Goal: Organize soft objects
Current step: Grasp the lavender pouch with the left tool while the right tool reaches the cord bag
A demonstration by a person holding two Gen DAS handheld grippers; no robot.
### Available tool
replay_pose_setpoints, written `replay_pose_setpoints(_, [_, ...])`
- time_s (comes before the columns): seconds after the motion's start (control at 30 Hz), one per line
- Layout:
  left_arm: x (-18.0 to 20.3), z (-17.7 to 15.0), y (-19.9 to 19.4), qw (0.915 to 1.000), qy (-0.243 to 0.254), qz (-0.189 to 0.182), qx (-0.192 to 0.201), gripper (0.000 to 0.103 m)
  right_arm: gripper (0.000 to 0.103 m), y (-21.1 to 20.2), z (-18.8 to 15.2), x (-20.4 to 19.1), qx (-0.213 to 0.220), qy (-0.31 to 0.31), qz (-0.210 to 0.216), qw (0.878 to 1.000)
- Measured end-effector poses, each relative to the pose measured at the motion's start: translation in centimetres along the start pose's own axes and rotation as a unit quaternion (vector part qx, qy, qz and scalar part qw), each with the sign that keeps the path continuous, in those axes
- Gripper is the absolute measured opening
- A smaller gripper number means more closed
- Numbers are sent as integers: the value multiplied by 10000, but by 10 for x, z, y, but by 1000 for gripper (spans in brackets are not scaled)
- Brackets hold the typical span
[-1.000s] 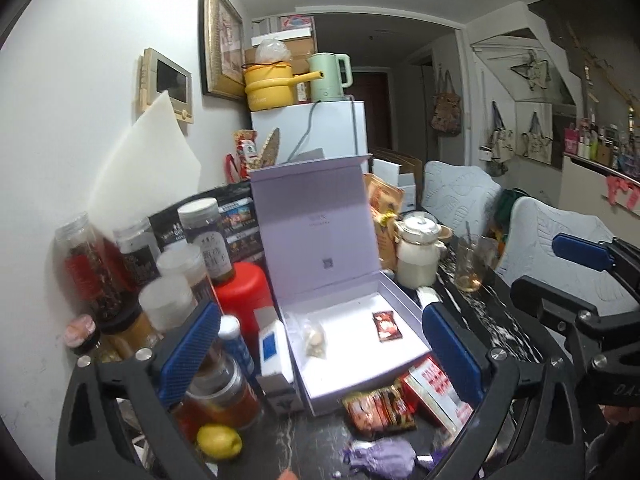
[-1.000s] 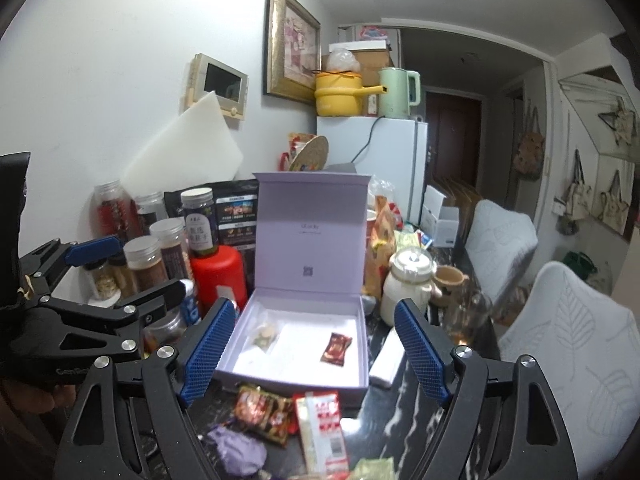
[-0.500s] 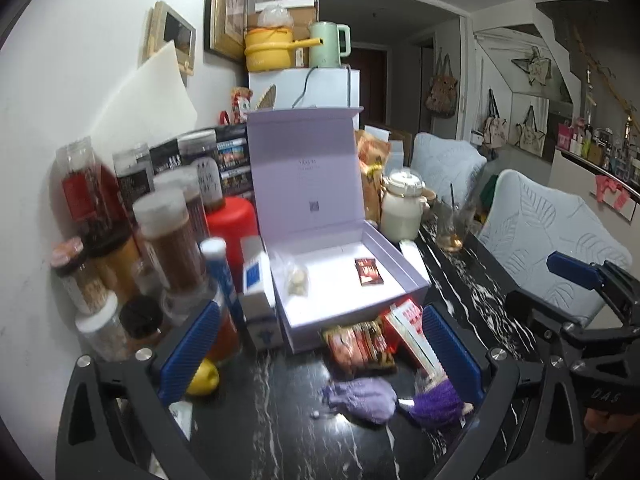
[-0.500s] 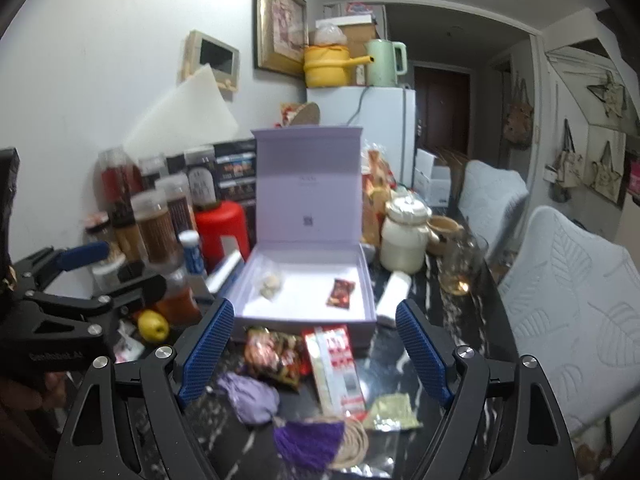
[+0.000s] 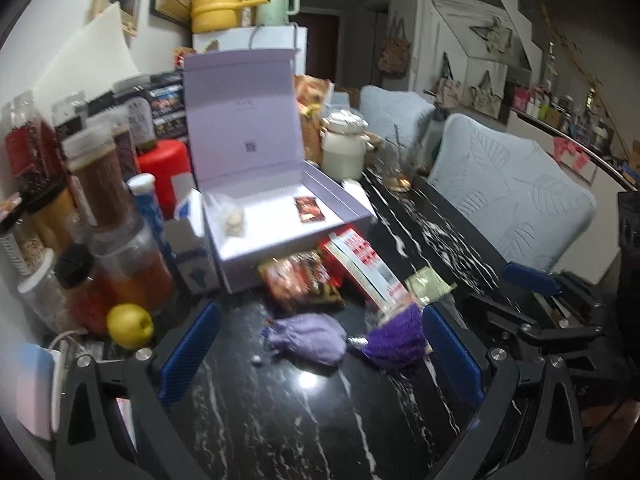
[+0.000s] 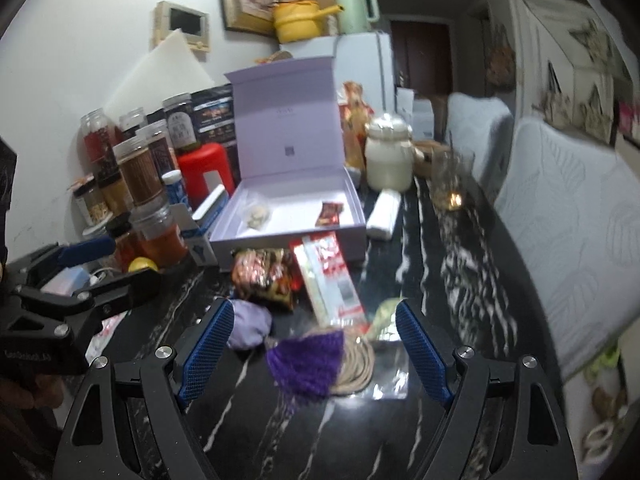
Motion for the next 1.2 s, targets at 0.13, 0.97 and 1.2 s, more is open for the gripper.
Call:
replay_pose_setpoints(0.13, [5, -4, 11, 9998, 46, -141, -94, 103, 84, 11, -14, 10, -113, 364, 169, 9991])
replay_pose_setpoints(0.97, [-22, 8, 138, 9900, -233, -105, -1389, 103, 84, 57, -37, 53, -724, 1114, -341, 9905])
replay_pose_setpoints(1.2, [-24, 7, 159, 9853, -284, -99, -1680, 102, 84, 69, -33, 61, -871, 1240, -322, 9879])
Point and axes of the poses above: each gripper's, at about its wrist camera, not at the fingertips, and y roughly the way its jaws point, x to its right, z to its top, the point moved 1 cm from there along y, roughly the way its jaws point, and after that the axes turned 15 degrees about -x, right-handed, at the moved point
